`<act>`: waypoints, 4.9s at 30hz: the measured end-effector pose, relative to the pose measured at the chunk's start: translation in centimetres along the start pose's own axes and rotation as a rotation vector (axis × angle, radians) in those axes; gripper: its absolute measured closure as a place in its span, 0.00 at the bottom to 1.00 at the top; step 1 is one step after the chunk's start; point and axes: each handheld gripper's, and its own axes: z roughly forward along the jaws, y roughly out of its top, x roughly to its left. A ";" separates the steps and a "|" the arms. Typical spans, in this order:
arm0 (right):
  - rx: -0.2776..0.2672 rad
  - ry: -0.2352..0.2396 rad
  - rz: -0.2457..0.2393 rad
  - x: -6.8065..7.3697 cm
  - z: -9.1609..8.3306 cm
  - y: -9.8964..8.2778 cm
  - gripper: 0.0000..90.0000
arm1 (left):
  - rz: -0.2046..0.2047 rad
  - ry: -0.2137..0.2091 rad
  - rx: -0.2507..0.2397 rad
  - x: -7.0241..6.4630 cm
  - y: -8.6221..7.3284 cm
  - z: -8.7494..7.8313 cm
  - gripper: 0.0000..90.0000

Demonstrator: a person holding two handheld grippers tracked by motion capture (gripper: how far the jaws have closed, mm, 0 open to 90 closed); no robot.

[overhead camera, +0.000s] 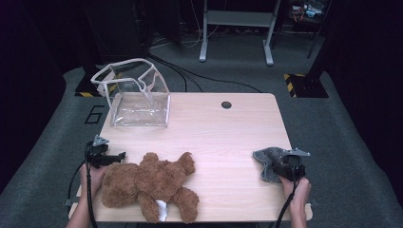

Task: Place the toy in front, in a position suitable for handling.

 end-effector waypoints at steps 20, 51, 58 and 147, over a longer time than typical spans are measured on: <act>-0.059 0.034 0.011 0.6 -1.9 0.0 0.10 | -0.004 -0.001 -0.004 0.0 0.0 0.0 0.12; -0.115 0.129 -0.077 4.9 -3.6 -0.2 0.11 | -0.098 -0.039 -0.096 -0.1 0.2 -7.1 0.09; -0.113 0.175 -0.130 7.3 -3.6 0.7 0.12 | -0.062 -0.044 -0.127 -1.2 0.0 -9.7 0.09; -0.061 0.580 -0.421 24.7 -0.1 4.6 0.90 | 0.104 -0.361 -0.163 -8.9 -0.8 -13.7 0.85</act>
